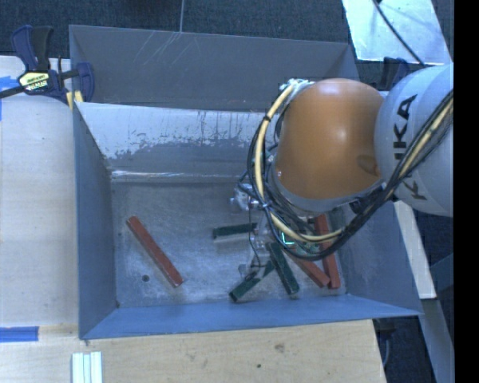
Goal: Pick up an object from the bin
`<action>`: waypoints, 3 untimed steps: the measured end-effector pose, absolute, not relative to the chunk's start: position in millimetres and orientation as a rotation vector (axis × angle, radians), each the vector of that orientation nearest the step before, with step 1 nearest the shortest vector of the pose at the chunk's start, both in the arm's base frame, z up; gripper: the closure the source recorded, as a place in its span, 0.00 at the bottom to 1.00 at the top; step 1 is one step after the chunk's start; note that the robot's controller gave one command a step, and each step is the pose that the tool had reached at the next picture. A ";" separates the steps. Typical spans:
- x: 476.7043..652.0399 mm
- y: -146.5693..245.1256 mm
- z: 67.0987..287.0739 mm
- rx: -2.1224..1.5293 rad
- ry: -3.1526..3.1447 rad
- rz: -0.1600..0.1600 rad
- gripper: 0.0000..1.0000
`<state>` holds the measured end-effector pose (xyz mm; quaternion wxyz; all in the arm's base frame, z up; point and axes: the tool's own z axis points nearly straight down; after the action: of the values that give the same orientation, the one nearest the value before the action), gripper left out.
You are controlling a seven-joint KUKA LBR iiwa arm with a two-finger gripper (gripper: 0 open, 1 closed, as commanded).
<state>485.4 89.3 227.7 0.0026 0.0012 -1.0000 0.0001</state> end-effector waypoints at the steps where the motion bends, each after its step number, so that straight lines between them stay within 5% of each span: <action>1: 515.9 81.8 133.0 -0.081 -3.137 0.001 0.00; 2: 576.7 11.8 66.6 -0.031 -3.146 0.005 0.00; 3: 576.2 17.4 71.3 -0.025 -3.149 -0.001 1.00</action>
Offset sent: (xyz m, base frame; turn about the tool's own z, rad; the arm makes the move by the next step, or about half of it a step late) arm 0.0306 -0.0069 -0.0902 0.0562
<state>576.2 17.4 71.3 -0.0038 -0.0078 -1.0000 -0.0004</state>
